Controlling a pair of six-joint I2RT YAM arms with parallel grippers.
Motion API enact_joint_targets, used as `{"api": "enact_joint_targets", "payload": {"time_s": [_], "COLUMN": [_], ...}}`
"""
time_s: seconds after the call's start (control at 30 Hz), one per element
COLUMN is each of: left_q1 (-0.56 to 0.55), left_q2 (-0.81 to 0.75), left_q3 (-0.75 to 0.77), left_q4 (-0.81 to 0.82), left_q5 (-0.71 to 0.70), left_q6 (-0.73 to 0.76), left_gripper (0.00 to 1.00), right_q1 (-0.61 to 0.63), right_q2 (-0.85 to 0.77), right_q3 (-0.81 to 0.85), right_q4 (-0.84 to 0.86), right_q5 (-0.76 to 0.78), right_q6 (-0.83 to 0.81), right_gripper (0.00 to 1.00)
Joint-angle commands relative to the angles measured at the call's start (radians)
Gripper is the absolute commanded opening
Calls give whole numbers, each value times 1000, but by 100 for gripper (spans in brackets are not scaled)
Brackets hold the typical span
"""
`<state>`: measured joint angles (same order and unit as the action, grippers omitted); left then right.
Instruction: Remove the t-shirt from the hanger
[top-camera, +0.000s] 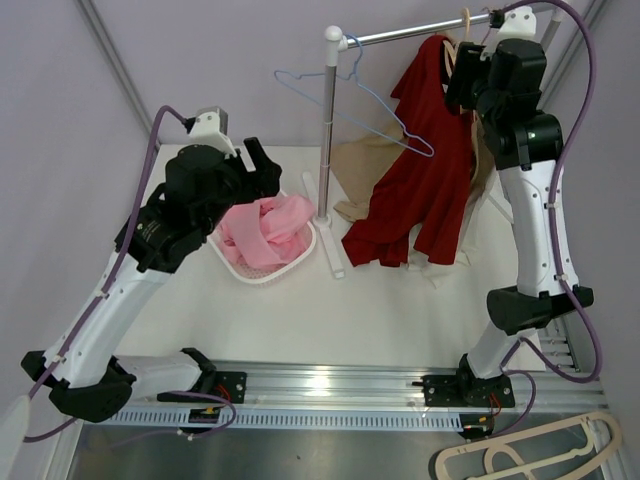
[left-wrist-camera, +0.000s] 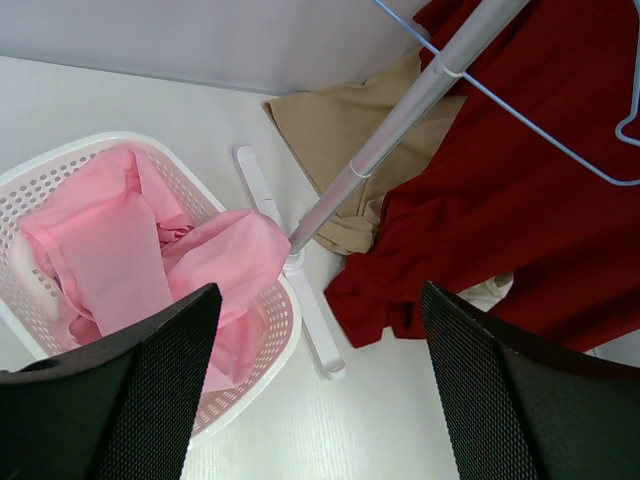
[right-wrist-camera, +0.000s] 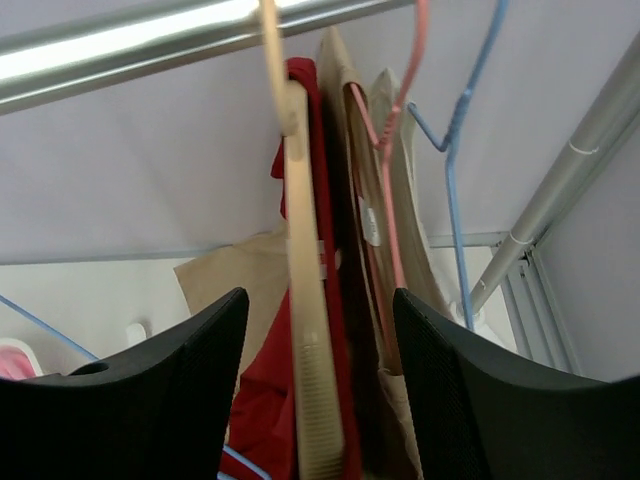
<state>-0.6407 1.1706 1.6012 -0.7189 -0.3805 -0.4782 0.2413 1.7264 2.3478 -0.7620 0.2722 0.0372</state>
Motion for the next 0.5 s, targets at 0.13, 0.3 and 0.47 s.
{"api": "enact_joint_targets", "payload": {"time_s": [0.13,0.3,0.47], "left_q1": [-31,-30,-31], "left_q2": [-14,-19,-12], "left_q3": [31,26,22], "left_q4": [-16,-11,-8], "left_q5": [-24,-28,-24], "left_q6": [55,59,58], "left_gripper": [85,86,85], "right_q1": [-51,-54,-54], "right_q2": [24,44,59], "right_q3": [24,27,31], "right_q4": [-20,-14,-14], "right_q5": [-122,-169,-177], "right_q6": [32,41,40], "right_gripper": [63,64,61]}}
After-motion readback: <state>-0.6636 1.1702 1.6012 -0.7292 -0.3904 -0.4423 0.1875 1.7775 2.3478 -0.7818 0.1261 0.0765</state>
